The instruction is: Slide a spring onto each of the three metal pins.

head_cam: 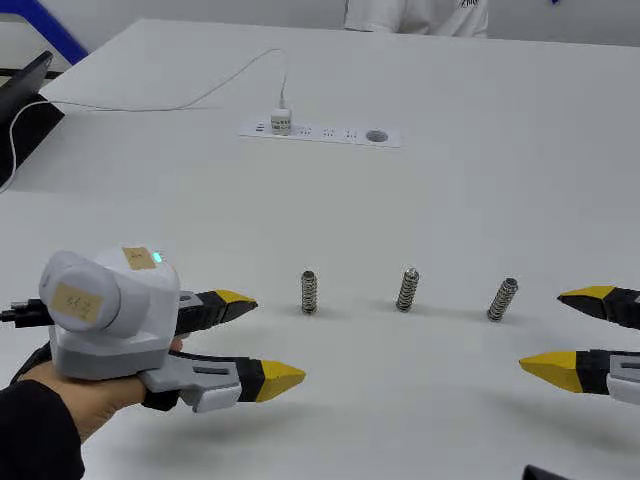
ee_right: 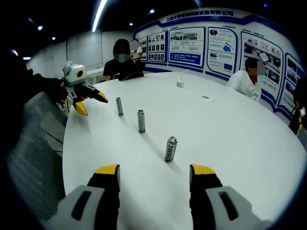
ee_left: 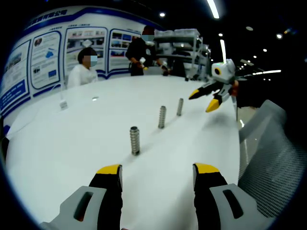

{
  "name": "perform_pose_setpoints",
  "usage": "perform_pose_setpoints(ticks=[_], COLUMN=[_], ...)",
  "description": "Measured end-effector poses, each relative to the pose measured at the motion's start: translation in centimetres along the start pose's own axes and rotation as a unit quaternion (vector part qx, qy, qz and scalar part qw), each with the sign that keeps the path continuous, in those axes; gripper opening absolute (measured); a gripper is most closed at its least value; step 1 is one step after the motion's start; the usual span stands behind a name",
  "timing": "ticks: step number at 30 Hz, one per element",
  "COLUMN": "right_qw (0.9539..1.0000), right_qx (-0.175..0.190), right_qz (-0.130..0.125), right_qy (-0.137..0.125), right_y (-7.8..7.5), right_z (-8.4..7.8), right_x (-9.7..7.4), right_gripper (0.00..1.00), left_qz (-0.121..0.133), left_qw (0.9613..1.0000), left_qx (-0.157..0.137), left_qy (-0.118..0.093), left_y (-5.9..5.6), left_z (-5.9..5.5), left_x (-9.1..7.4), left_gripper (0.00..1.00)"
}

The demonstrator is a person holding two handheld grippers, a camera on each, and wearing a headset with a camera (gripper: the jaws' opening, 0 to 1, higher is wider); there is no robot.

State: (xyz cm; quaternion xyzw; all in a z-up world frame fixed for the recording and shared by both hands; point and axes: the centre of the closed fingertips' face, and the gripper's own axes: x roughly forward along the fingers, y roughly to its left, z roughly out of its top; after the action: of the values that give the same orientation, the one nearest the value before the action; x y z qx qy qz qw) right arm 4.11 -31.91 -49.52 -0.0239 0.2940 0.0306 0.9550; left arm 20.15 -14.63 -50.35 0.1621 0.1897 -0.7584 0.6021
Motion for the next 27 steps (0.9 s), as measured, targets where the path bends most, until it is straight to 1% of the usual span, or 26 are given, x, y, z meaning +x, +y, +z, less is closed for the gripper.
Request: perform_pose_setpoints(ticks=[13, 27], right_qw=[1.0000, 1.0000], right_qx=[0.000, 0.000], right_qz=[0.003, 0.002], right_qy=[-0.001, 0.001], right_y=[0.20, 0.22], right_z=[0.23, 0.06], right_x=[0.04, 0.05], right_gripper=[0.60, 0.60], left_qz=[0.000, -0.001], left_qw=[1.0000, 1.0000], left_qx=[0.000, 0.000], left_qy=[0.000, 0.000], left_y=[-0.05, -0.09], left_z=[-0.04, -0.08], left_x=[0.01, 0.00], left_gripper=[0.60, 0.60])
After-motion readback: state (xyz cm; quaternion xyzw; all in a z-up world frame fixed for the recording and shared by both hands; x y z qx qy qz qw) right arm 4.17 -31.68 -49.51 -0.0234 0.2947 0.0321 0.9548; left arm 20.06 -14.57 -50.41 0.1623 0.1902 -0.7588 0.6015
